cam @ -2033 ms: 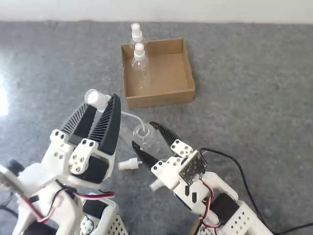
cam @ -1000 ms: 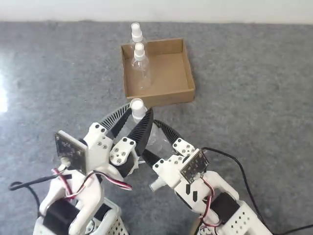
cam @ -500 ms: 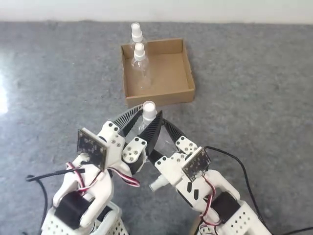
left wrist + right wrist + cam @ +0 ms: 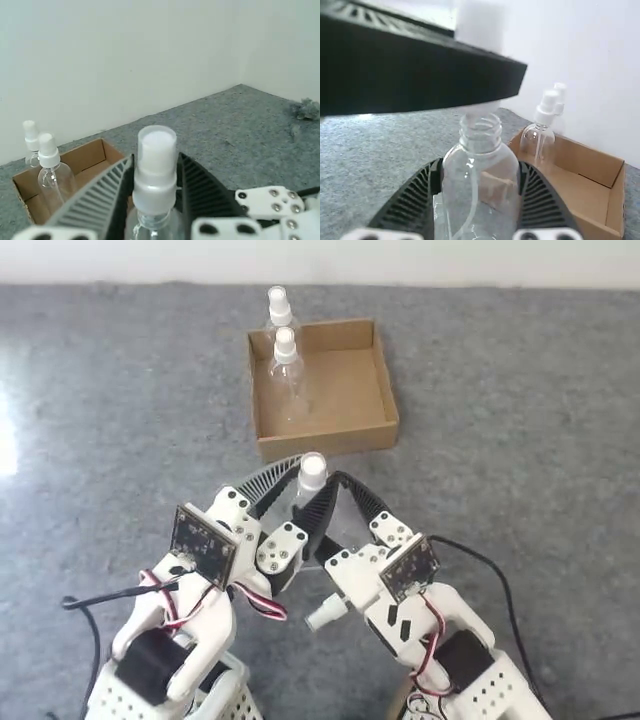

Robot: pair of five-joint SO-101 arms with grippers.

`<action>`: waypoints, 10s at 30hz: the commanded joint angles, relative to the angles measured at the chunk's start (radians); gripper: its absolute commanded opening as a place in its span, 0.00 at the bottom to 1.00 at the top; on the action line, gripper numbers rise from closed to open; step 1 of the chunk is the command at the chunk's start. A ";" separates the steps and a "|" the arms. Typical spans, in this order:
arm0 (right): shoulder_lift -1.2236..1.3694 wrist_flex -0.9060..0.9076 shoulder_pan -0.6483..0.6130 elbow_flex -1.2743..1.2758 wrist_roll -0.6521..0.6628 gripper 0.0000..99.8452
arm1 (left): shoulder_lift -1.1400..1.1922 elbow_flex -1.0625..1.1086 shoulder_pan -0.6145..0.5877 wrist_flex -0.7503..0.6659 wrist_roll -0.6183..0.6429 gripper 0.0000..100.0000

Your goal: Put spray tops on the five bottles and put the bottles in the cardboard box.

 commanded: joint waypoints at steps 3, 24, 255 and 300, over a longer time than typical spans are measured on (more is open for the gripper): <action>-0.024 -0.019 0.008 -0.008 0.020 0.04 | -0.015 -0.005 -0.003 -0.025 0.000 0.19; -0.024 -0.018 0.002 0.002 0.020 0.04 | -0.017 -0.073 0.003 0.005 0.083 0.07; 0.757 0.188 0.186 -0.890 -0.172 0.02 | -0.017 0.162 -0.198 -0.029 0.123 0.28; 0.651 0.203 0.148 -0.798 -0.121 0.02 | -0.017 0.124 -0.407 0.011 0.152 0.27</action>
